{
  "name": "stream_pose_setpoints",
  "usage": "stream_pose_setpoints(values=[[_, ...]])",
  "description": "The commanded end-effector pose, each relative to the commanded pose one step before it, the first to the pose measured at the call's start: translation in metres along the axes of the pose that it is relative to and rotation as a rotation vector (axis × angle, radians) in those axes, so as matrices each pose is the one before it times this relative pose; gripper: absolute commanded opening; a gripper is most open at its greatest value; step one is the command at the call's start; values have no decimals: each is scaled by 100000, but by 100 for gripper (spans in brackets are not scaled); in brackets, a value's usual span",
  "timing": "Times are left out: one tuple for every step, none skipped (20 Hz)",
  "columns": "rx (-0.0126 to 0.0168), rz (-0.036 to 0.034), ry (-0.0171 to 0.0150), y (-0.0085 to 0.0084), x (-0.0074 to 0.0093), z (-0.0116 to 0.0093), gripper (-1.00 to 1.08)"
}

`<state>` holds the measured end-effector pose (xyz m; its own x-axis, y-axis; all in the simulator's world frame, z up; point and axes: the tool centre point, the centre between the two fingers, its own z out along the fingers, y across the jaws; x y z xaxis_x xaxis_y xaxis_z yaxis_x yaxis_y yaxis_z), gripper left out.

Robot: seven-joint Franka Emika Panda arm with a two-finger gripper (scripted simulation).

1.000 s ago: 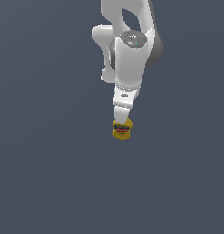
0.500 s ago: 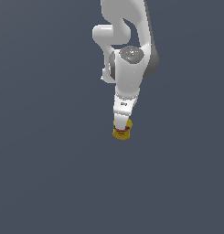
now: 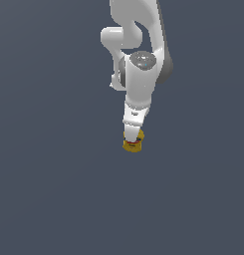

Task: Pick up the object and move it to a goal position.

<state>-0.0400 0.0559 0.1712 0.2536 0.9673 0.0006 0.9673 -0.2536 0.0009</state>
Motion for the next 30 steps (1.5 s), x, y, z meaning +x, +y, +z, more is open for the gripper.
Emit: stream_pose_setpoints(values=[[108,-32,-22,-32,14,78,-100],[-93,26,-17,30,-11,-61,-100],[0,0,0,-2,4,-30,-100],[0,0,0,-7,11,-91,-100],[0,0,0,-11,18,-151,-100],[0,0,0,-16,25,-212,-100],[0,0,0,-20,32,-272,-100],[0,0,0,-24,39,-331,-100],[0,0,0,-29,46,-390,-100],[0,0,0,-33,53,-448,-100],[0,0,0,-37,60,-505,-100],[0,0,0,-40,66,-561,-100],[0,0,0,-44,73,-617,-100],[8,-64,26,-59,109,-672,-100],[0,0,0,-51,87,-725,-100],[0,0,0,-55,93,-778,-100],[0,0,0,-58,100,-831,-100],[0,0,0,-61,106,-882,-100],[0,0,0,-63,112,-933,-100],[0,0,0,-66,118,-983,-100],[30,-55,29,-71,145,-1016,-100],[0,0,0,-68,128,-1059,-100],[0,0,0,-68,131,-1081,-100],[0,0,0,-66,131,-1078,-100],[0,0,0,-64,130,-1072,-100],[0,0,0,-62,130,-1067,-100],[0,0,0,-59,130,-1061,-100],[0,0,0,-57,129,-1056,-100],[0,0,0,-55,129,-1050,-100],[0,0,0,-52,129,-1045,-100]])
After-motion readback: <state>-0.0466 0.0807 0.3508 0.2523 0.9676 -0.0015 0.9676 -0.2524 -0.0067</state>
